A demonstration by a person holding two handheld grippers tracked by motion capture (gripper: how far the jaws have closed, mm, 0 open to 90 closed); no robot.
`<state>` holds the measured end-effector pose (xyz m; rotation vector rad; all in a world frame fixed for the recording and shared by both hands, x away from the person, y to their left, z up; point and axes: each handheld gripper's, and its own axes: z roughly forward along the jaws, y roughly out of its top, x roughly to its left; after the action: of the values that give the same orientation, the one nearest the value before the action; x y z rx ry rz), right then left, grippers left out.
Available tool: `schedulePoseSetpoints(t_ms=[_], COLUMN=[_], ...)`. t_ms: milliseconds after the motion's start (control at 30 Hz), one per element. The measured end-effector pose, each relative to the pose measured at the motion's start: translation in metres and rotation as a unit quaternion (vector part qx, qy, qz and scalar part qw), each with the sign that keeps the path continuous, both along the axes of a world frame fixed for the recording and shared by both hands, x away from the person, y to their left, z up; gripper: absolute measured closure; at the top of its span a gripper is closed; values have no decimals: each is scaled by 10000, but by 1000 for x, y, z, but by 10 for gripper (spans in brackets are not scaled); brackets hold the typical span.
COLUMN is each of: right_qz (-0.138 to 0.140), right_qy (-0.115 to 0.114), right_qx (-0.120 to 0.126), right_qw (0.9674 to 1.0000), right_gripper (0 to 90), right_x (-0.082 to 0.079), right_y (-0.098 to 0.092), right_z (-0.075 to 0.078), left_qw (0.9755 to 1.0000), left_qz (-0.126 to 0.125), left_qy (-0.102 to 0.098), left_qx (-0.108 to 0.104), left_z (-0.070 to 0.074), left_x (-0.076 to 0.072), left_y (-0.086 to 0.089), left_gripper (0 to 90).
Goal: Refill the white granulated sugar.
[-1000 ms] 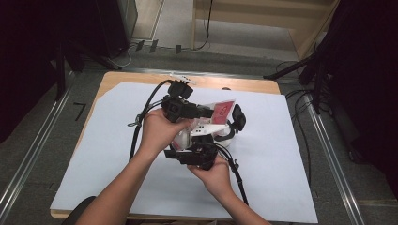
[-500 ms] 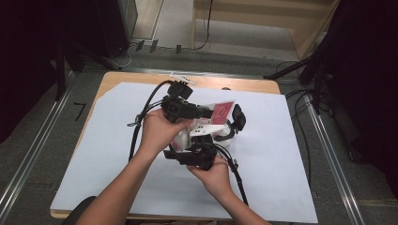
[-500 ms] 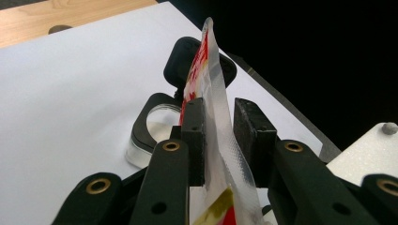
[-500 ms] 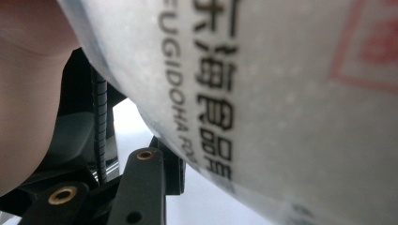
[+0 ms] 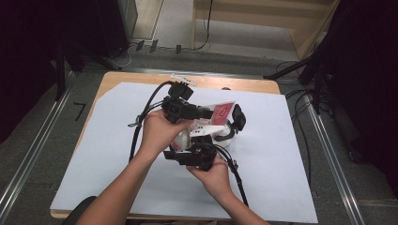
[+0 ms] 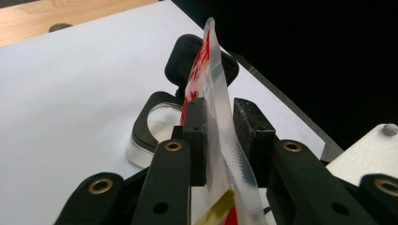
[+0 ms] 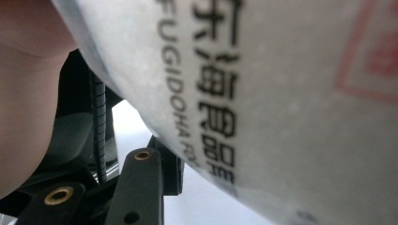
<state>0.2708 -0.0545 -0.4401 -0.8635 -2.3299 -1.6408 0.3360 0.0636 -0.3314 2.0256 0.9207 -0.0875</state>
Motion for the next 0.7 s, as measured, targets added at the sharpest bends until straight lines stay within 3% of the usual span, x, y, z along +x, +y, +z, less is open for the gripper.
schedulePoseSetpoints(t_ms=[700], right_qz=[-1], right_qy=[-139], right_qx=[-95], right_qw=[9999], right_gripper=[626], right_x=[-1], right_y=[1], right_z=[0], left_qw=[10000], left_qz=[-5], left_qy=[41], left_qx=[5], left_z=[0], left_x=[0], left_y=[1], left_gripper=[762])
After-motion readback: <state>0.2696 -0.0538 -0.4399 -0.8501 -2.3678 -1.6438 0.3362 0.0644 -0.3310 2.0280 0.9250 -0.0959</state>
